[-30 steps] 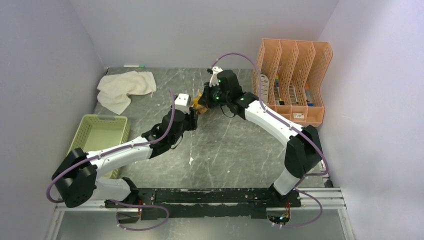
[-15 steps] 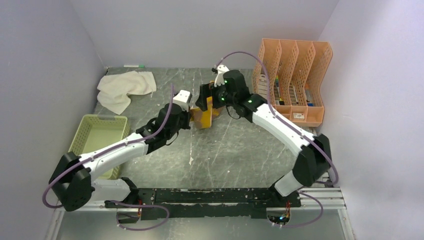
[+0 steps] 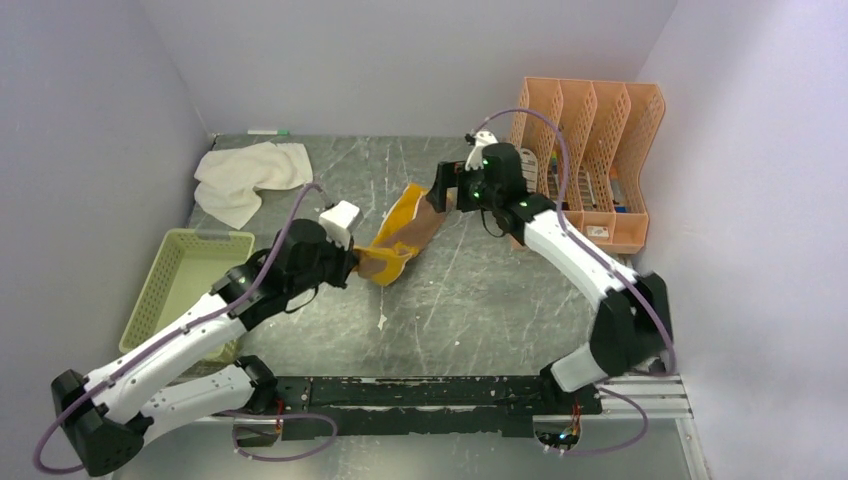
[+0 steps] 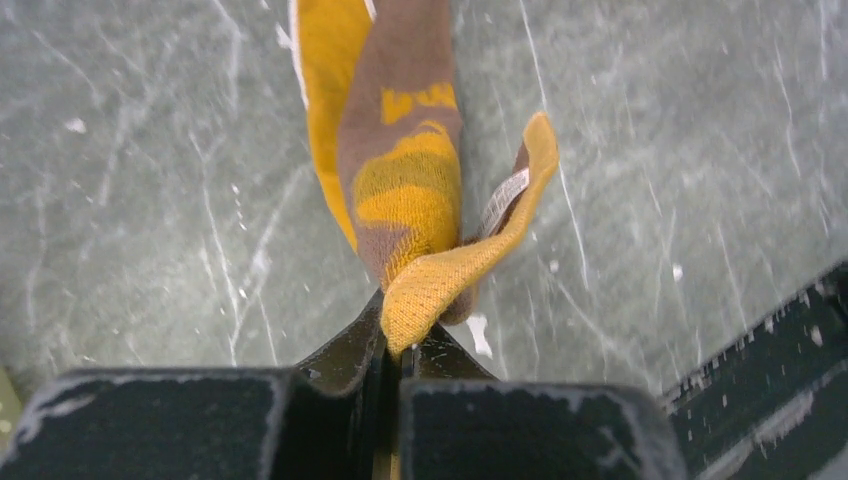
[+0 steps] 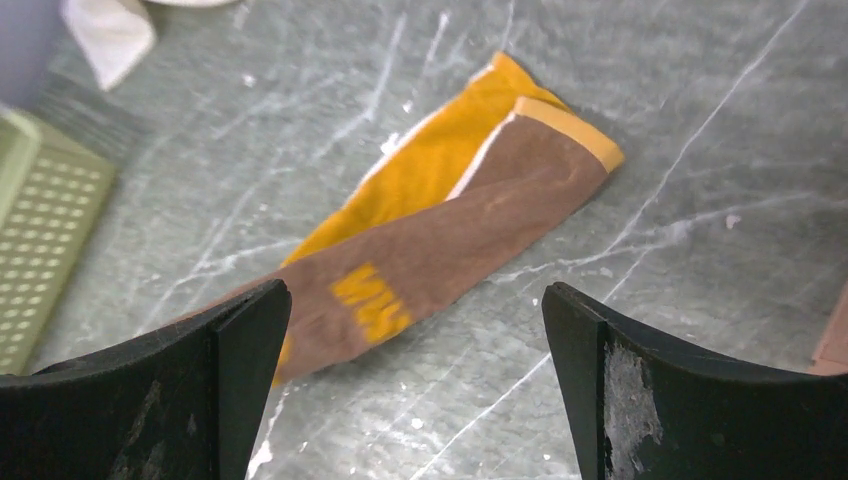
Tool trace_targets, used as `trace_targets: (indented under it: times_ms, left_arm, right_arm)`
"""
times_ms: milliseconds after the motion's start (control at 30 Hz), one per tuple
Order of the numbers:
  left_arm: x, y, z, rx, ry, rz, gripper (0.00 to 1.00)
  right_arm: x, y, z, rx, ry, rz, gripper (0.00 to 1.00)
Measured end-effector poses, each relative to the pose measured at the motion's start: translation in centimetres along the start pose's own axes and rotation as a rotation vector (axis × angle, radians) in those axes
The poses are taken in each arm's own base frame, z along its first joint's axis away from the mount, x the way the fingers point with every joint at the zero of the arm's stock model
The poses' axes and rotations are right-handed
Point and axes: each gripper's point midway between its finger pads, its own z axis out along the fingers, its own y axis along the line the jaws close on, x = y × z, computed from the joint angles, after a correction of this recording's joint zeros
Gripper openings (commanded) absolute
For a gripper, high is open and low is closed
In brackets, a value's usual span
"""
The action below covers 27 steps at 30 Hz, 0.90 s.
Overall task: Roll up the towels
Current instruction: Move the towel to the center of the board.
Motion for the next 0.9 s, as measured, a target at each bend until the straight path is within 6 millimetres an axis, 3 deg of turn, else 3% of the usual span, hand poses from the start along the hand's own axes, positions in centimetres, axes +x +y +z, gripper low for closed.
trace_targets:
  times_ms: [100,200,300,400,533,667,767,900]
  left_arm:
    - [2.5,-0.8,-1.1,0.078,0.02,0.016,0.07]
    - [4.8,-1.8,-2.2,0.161,0.034,0.038,0.07]
    - [4.7,-2.6,-2.9,0.218,0.017,0.051,0.07]
    - [4.7,-3.6,-3.1,0.278,0.017,0.06,0.07]
    - [5.7,-4.9,-2.7,0.345,0.069,0.074,0.07]
    - [6.9,-5.8,-2.1,0.39,0.129,0.087,0.07]
    - [7.3,-6.4,-2.2,0.422,0.144,0.095,0.07]
    - [7.2,-7.0,-2.7,0.458,0.137,0.105,0.07]
  right_arm:
    - [2.2,-1.5,3.7,0.032,0.105,0.015,1.0]
    - [2.3,-2.3,7.5,0.04,0.163,-0.005,1.0]
    - [1.6,-3.1,10.8,0.051,0.183,-0.049,0.97]
    - [1.4,-4.4,13.7,0.08,0.197,-0.099,0.85]
    - [3.9,-6.8,17.1,0.094,0.262,-0.163,0.84]
    - [8.4,-8.2,18.9,0.052,0.358,-0.201,0.85]
    - [10.6,-8.3,19.7,0.006,0.399,-0.21,0.84]
    - [9.9,-7.3,20.3,-0.05,0.364,-0.227,0.82]
